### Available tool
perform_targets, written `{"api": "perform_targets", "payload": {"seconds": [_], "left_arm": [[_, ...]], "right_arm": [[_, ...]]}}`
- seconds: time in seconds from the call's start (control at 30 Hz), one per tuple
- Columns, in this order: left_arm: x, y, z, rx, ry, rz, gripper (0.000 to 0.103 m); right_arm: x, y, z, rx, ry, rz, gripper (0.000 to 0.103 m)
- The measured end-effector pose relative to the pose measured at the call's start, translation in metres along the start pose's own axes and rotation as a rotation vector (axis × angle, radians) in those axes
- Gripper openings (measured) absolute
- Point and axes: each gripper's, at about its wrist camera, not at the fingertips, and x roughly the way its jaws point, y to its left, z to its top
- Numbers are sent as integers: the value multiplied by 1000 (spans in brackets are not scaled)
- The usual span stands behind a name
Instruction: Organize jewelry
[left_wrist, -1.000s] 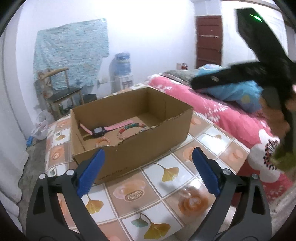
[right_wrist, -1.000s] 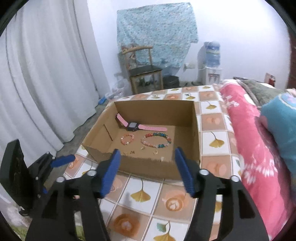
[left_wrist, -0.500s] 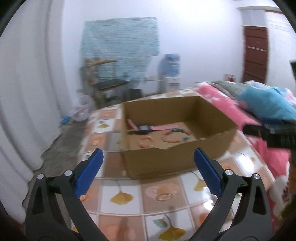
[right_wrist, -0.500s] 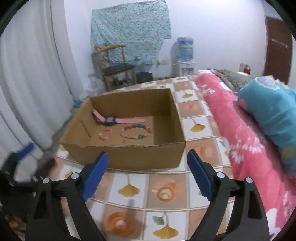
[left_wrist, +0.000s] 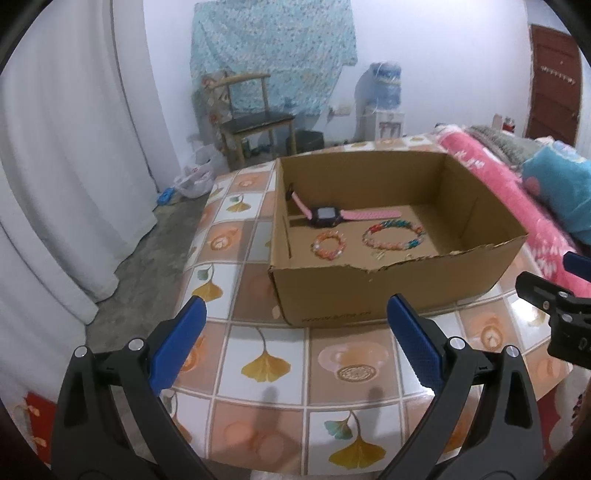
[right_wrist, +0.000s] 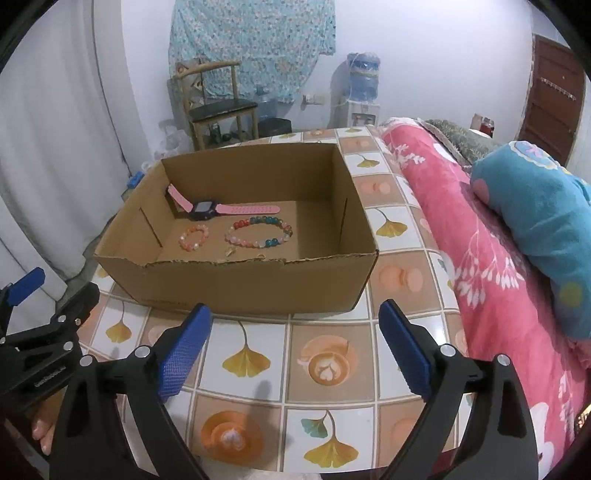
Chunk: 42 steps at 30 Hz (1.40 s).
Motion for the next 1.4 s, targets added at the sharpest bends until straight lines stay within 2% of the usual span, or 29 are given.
{"api": "perform_targets", "payload": {"seconds": [0.6, 1.4], "left_arm": [[19, 10, 3, -113, 146, 70, 95], [24, 8, 2, -99, 165, 71, 95]], "right_arm": [[21, 5, -6, 21, 103, 16, 90], [30, 12, -6, 11, 131, 18, 90]]}}
